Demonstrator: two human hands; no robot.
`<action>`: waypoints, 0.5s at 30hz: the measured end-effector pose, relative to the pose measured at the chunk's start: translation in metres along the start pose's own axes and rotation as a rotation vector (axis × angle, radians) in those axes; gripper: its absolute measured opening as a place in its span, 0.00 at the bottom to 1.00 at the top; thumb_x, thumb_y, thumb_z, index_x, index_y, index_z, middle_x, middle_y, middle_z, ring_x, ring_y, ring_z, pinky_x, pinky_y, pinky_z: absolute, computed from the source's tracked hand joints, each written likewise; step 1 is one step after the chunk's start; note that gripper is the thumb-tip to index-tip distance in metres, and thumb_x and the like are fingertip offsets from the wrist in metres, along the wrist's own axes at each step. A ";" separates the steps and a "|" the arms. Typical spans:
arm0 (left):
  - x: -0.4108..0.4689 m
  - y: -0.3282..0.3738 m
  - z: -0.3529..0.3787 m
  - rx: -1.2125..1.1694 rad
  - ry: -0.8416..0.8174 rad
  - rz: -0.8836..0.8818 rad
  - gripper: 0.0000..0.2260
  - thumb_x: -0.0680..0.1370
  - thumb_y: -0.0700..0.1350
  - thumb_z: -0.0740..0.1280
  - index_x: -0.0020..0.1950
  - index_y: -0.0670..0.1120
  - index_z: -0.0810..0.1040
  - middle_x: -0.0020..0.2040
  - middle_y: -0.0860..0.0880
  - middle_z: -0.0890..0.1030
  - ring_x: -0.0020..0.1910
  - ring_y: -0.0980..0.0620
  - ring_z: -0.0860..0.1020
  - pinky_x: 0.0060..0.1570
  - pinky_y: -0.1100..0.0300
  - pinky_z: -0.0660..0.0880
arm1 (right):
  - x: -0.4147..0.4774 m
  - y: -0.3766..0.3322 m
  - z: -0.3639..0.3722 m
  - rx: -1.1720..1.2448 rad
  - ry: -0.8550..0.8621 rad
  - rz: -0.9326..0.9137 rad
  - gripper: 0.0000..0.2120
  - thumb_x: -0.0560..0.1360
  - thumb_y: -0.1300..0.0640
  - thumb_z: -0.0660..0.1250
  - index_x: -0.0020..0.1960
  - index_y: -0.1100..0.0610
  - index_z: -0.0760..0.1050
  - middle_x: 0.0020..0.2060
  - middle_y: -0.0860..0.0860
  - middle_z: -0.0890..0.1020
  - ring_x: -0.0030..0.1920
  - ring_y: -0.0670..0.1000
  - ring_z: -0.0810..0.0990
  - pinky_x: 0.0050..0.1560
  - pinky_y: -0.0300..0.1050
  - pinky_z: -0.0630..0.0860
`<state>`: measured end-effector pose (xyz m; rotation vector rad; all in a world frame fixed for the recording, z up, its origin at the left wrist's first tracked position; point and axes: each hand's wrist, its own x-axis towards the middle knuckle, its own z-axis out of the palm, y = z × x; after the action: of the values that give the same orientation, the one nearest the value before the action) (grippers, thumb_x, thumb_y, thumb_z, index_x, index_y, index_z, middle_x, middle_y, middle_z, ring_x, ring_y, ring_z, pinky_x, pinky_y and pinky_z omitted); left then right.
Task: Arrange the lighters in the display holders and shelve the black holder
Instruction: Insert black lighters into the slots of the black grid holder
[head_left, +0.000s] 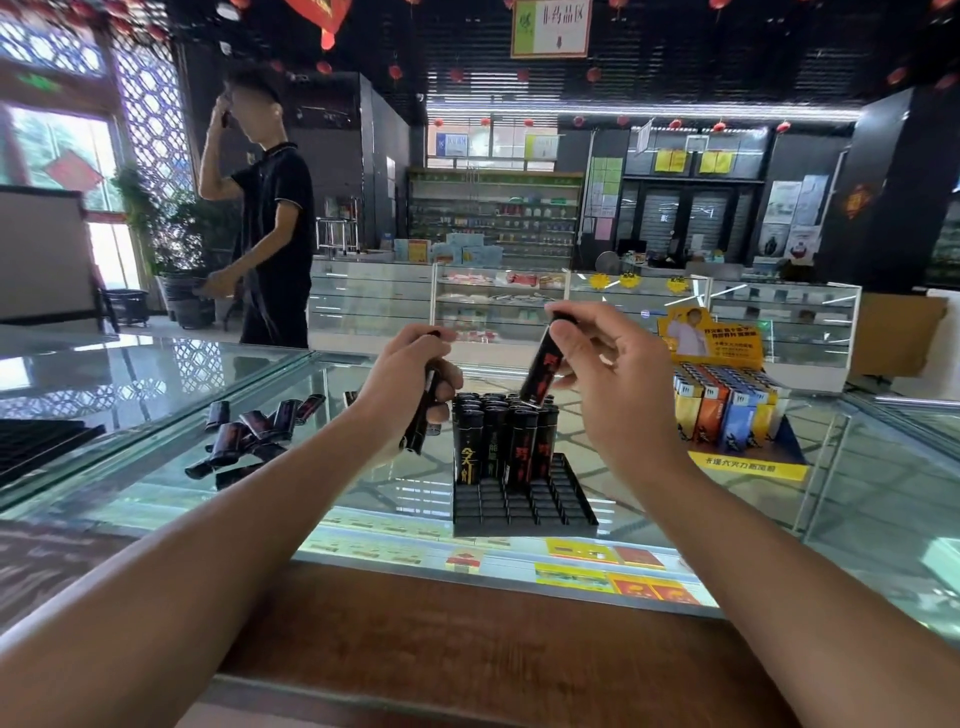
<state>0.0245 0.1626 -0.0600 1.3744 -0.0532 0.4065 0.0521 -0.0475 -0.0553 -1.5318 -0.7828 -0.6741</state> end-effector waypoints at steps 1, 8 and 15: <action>0.001 0.000 -0.002 -0.013 0.006 -0.005 0.13 0.82 0.36 0.59 0.65 0.42 0.75 0.34 0.43 0.77 0.28 0.51 0.69 0.22 0.63 0.63 | 0.002 0.001 -0.003 -0.013 -0.006 -0.001 0.08 0.83 0.58 0.69 0.61 0.55 0.83 0.42 0.49 0.84 0.39 0.50 0.83 0.37 0.48 0.84; 0.003 -0.004 -0.007 0.031 0.044 -0.025 0.17 0.79 0.32 0.60 0.66 0.41 0.75 0.33 0.42 0.77 0.27 0.49 0.69 0.23 0.62 0.63 | 0.010 0.010 -0.018 0.001 -0.200 0.117 0.03 0.80 0.59 0.74 0.49 0.58 0.81 0.36 0.63 0.79 0.32 0.53 0.76 0.30 0.44 0.78; 0.003 -0.005 -0.007 0.029 0.039 -0.022 0.13 0.82 0.35 0.60 0.65 0.41 0.75 0.33 0.41 0.77 0.27 0.49 0.69 0.22 0.62 0.64 | 0.009 0.015 -0.026 -0.124 -0.359 0.163 0.08 0.76 0.58 0.78 0.46 0.59 0.80 0.26 0.52 0.68 0.26 0.51 0.68 0.28 0.46 0.78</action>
<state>0.0279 0.1692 -0.0653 1.3943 0.0004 0.4169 0.0703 -0.0734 -0.0550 -1.8370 -0.8819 -0.3347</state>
